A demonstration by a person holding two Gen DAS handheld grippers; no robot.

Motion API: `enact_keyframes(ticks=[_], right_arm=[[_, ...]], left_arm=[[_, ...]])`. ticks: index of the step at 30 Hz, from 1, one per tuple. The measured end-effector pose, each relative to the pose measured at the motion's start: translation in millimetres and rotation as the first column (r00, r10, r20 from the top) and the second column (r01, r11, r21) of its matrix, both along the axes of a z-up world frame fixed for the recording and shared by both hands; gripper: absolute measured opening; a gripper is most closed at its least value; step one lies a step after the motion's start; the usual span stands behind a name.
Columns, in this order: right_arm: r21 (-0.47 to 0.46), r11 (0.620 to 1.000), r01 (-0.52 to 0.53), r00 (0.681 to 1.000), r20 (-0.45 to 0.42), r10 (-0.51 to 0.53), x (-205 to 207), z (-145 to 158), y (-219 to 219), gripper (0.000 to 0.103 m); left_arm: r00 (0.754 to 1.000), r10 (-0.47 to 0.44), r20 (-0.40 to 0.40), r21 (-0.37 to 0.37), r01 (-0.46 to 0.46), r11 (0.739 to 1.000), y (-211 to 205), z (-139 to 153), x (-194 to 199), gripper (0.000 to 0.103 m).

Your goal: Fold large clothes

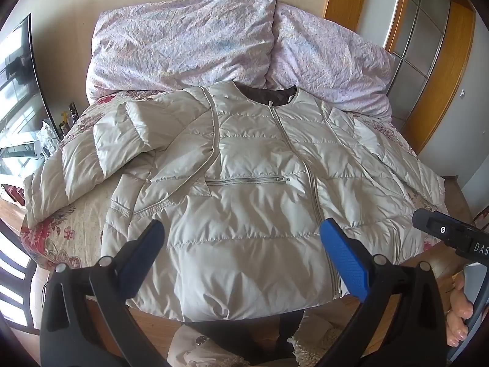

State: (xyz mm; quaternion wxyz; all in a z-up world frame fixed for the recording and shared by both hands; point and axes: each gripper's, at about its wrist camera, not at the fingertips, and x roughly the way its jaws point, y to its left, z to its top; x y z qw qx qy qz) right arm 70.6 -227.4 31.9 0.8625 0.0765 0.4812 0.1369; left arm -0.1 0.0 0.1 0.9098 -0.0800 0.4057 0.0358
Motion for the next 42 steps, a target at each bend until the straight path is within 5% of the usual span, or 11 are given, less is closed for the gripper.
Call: enact_keyframes(ticks=[35,42], right_arm=[[0.026,0.999,0.026,1.000,-0.001,-0.026,6,-1,-3,0.102],[0.092,0.994,0.065,0.994,0.078,-0.073,15,-8,-19,0.102]], left_arm=[[1.000,0.004,-0.008,-0.001,-0.004,1.000,0,-1,6,0.101],[1.000,0.008,-0.025,-0.006,-0.008,1.000,6,-11,16,0.101]])
